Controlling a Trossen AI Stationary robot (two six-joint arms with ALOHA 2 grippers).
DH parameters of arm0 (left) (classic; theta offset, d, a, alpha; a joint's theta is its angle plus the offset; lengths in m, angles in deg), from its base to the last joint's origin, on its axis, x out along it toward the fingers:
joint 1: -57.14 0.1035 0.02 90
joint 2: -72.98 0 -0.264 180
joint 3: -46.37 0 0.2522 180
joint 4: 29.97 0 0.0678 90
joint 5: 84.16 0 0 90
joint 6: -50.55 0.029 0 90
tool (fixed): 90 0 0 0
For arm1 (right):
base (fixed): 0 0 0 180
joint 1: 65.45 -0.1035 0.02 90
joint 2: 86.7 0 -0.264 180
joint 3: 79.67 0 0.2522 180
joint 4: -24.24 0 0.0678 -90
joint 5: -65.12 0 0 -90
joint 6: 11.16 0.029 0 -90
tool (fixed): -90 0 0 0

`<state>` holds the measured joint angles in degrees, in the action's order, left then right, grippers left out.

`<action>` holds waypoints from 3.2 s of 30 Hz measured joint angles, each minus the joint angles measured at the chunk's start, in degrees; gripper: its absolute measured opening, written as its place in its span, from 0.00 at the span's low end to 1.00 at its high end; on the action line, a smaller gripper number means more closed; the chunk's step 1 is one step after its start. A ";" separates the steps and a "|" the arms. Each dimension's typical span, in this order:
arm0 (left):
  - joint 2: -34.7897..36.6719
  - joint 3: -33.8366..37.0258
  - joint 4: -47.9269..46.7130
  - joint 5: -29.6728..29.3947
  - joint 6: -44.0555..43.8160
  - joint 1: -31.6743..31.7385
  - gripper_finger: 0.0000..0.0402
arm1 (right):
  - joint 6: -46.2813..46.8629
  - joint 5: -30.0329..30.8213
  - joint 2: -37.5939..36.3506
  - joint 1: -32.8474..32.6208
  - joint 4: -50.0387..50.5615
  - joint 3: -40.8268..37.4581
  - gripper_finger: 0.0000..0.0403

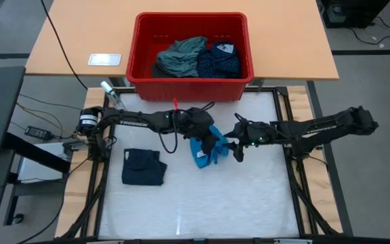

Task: Fold laundry
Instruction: Fold the light blue shorts

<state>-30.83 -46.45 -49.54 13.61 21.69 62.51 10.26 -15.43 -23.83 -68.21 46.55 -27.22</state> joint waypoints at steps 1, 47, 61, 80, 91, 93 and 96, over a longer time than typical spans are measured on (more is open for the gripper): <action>0.00 -0.21 -0.08 0.02 0.01 0.08 0.00 | -0.28 -1.07 0.31 0.52 0.41 0.00 0.54; -2.39 -1.15 -11.43 -17.45 24.74 3.82 0.87 | 29.58 -15.23 -20.30 18.99 -3.67 -0.11 0.04; 1.58 -1.19 -7.19 -12.39 32.66 2.17 0.41 | 29.41 -16.96 -22.48 22.09 -0.11 -0.09 0.04; 10.84 -1.32 -20.24 -5.09 30.38 8.66 0.17 | 29.72 -18.90 -23.19 27.29 -6.31 -0.07 0.04; 10.81 -1.32 -15.05 -15.01 35.01 8.62 0.73 | 36.57 -18.43 -23.19 27.27 -17.61 -0.07 0.04; 10.21 -1.32 -12.48 -18.38 31.11 8.81 0.76 | 36.68 -18.30 -23.13 27.27 -17.20 -0.07 0.04; 10.01 -1.43 -10.03 -18.26 30.08 8.50 0.73 | 36.60 -18.32 -22.79 27.27 -13.46 0.00 0.04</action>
<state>-20.82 -47.88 -59.56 -4.65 51.77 71.01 46.86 -33.75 -46.62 -40.94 33.08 -27.22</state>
